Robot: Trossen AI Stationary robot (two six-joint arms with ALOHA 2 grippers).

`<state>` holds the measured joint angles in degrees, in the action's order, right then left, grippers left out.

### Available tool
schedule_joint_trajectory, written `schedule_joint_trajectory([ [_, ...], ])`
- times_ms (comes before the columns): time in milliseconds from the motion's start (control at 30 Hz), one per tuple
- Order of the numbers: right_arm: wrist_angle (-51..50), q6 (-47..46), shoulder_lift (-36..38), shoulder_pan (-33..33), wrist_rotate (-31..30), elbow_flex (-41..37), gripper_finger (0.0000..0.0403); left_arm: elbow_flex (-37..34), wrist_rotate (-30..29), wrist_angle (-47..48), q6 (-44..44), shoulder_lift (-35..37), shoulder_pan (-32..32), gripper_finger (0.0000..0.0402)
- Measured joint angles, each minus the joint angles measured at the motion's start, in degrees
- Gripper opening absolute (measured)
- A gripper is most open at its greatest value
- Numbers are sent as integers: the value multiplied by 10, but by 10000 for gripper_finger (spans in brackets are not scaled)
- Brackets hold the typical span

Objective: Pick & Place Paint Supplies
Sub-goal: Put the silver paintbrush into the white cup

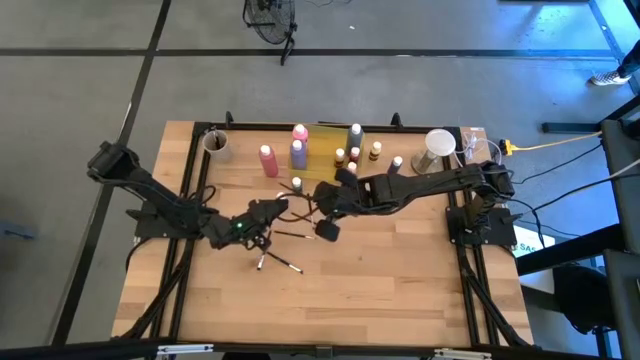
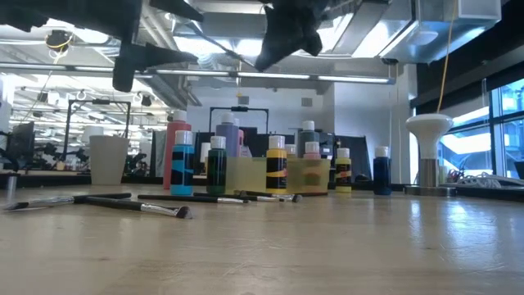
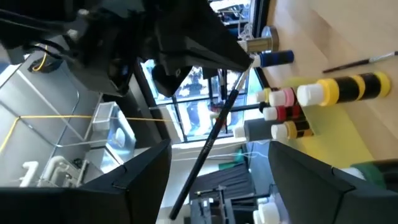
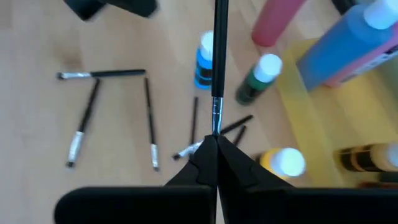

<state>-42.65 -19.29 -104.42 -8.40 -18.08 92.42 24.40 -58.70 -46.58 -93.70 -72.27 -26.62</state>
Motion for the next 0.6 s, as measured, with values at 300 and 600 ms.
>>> schedule_joint_trajectory([
  [300,23,-14,0,-3,35,11,0,0,71,-45,-92,1,22,257],
  [600,28,-13,0,-2,48,11,0,0,109,-59,-128,1,53,239],
])
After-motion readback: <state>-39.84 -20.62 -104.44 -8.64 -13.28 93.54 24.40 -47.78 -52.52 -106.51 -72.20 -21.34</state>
